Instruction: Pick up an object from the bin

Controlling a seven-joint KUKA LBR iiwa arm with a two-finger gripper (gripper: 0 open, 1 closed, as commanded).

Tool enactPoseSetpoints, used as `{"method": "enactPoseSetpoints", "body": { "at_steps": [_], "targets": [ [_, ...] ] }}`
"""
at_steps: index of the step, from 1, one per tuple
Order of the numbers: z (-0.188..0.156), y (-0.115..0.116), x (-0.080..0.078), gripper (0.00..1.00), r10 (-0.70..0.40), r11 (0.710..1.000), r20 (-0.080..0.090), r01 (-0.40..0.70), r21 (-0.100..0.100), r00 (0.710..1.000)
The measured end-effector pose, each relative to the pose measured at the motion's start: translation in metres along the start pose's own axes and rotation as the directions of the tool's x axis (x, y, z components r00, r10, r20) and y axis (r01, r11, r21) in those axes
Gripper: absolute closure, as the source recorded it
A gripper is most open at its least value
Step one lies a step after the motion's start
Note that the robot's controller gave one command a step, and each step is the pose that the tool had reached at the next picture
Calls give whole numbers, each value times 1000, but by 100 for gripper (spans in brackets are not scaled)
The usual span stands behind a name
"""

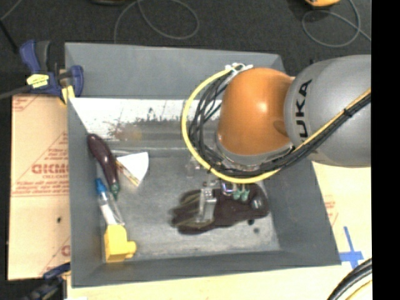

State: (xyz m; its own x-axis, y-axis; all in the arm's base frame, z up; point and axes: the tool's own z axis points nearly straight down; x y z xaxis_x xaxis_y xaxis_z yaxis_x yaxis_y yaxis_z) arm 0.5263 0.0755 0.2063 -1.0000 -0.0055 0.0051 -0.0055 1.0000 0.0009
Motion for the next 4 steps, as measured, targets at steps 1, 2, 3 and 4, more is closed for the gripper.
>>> {"method": "enactPoseSetpoints", "body": {
  "at_steps": [1, 2, 3, 4],
  "targets": [
    [-4, 0, -1, 0, 2, 1000, 8, -2, -1, 1000],
    [7, -5, -3, 0, -44, 999, 13, 44, 0, 999],
    [58, -28, -10, 0, -140, 990, 16, 140, 2, 990],
    [99, -28, 2, 100, -69, 998, 15, 69, -1, 998]
  ]
}}
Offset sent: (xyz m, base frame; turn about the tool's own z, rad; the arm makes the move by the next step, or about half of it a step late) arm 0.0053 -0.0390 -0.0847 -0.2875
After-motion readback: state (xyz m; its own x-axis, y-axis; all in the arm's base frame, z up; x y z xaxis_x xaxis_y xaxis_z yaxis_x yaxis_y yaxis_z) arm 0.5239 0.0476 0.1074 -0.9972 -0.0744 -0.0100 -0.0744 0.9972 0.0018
